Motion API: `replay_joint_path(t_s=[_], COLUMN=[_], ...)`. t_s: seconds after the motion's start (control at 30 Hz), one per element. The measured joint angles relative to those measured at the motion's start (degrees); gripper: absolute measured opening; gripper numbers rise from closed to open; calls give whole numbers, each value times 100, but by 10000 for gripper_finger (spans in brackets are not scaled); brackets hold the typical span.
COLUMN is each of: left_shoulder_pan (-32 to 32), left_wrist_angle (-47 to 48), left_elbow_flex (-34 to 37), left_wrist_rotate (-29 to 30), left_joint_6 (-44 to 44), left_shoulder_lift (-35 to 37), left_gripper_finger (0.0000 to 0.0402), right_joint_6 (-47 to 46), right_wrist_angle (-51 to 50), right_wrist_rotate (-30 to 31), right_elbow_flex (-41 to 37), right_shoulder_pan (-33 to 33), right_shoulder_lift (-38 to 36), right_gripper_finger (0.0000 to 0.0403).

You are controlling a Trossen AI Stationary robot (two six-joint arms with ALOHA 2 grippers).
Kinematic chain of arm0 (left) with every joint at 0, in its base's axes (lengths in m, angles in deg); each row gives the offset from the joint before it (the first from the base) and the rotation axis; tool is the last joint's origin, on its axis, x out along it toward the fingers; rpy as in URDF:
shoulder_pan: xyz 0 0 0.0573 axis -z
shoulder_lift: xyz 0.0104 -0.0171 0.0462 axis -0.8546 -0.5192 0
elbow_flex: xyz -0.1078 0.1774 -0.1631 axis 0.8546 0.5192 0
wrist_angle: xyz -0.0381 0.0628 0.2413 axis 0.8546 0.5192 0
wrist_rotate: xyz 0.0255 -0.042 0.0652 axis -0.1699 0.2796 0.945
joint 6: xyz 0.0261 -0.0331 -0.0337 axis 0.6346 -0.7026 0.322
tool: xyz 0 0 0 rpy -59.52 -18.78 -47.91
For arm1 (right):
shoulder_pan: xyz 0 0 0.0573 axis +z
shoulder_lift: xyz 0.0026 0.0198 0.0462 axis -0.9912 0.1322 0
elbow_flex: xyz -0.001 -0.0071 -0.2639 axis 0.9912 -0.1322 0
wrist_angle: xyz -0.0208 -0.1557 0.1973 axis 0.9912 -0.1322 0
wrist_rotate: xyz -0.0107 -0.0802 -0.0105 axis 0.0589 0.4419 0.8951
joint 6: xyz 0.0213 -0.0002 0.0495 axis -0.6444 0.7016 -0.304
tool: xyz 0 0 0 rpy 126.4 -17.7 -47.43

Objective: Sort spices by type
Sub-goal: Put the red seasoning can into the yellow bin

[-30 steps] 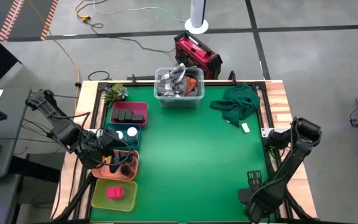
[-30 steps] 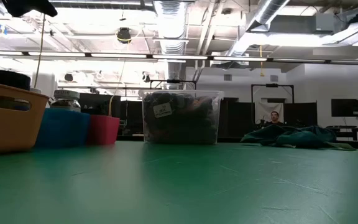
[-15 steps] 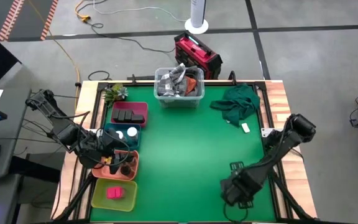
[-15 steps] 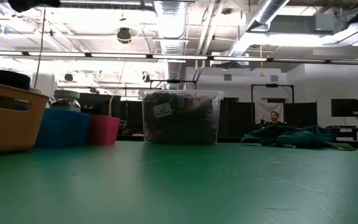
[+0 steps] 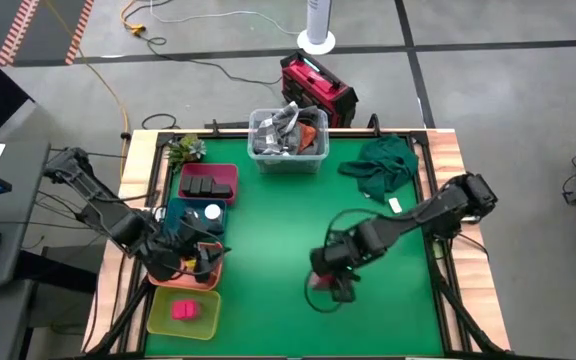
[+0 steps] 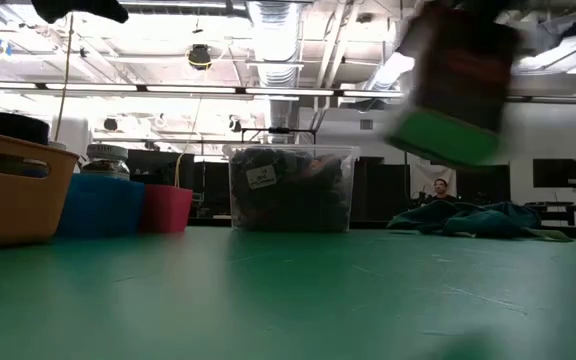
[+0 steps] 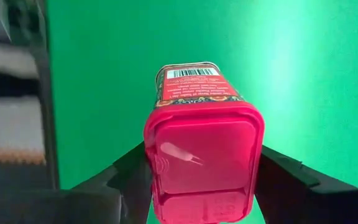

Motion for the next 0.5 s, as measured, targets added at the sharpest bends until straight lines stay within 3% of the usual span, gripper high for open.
replay_joint_path(t_s=[0.1, 0.3, 0.5], left_shoulder_pan=[-136, -499, -873], left_wrist_angle=[-482, -1510, -2176], left_elbow_flex=[0, 0, 0], left_wrist_rotate=[-52, -800, -1228], left_joint_6=[-19, 332, 709], left_shoulder_lift=[-241, -592, -608], left_gripper_finger=[229, 251, 300], right_joint_6=[5, 13, 190], right_wrist_angle=[807, 2330, 2917], right_wrist_rotate=[0, -10, -20], right_elbow_flex=[88, 172, 175], right_shoulder_pan=[-345, -751, -902], right_shoulder_lift=[0, 0, -2], right_gripper_finger=[253, 254, 254])
